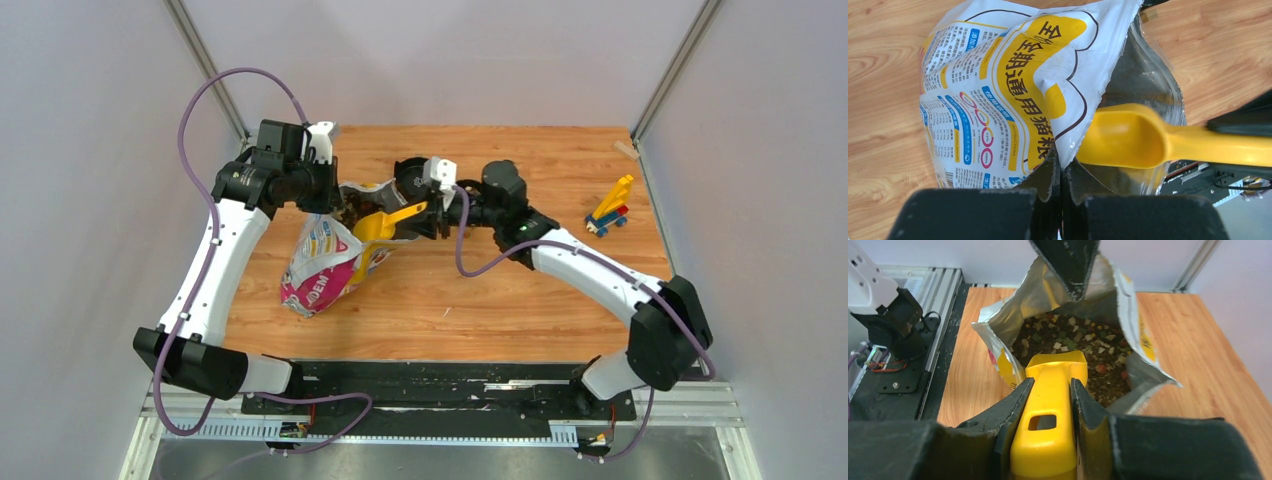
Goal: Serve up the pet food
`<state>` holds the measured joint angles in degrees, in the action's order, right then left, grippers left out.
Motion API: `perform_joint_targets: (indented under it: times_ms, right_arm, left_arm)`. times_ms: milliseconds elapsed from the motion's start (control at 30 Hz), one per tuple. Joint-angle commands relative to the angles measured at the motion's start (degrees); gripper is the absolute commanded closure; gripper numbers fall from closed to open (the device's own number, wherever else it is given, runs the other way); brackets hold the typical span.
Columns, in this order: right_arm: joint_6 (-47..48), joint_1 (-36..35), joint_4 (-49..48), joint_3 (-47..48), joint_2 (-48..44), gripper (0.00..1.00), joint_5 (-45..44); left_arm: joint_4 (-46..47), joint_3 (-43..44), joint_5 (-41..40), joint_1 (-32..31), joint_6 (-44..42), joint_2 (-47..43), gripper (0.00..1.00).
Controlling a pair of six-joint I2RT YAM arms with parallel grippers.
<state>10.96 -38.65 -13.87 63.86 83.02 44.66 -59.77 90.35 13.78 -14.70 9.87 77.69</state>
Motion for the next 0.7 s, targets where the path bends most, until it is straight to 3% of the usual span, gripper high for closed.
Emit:
perform_joint_targets:
  times_ms: [0, 300, 500, 667]
  right_arm:
    - [7.70, -4.14, 2.64, 5.18, 5.89, 1.00, -1.07]
    - [10.68, -8.90, 0.13, 9.49, 17.45, 1.00, -2.02]
    - [-1.70, -8.30, -21.09, 3.48, 18.63, 1.00, 3.84]
    - [-13.02, -6.72, -36.59, -0.99, 17.79, 1.00, 3.14]
  left_arm:
    - [7.99, 1.50, 4.24, -0.07, -0.44, -2.31, 1.00]
    - [7.86, 2.39, 2.95, -0.07, -0.29, -2.26, 1.00]
    - [8.22, 2.22, 2.42, -0.07, -0.06, -2.55, 1.00]
    - [8.46, 2.13, 1.85, -0.06, 0.20, -2.62, 1.00]
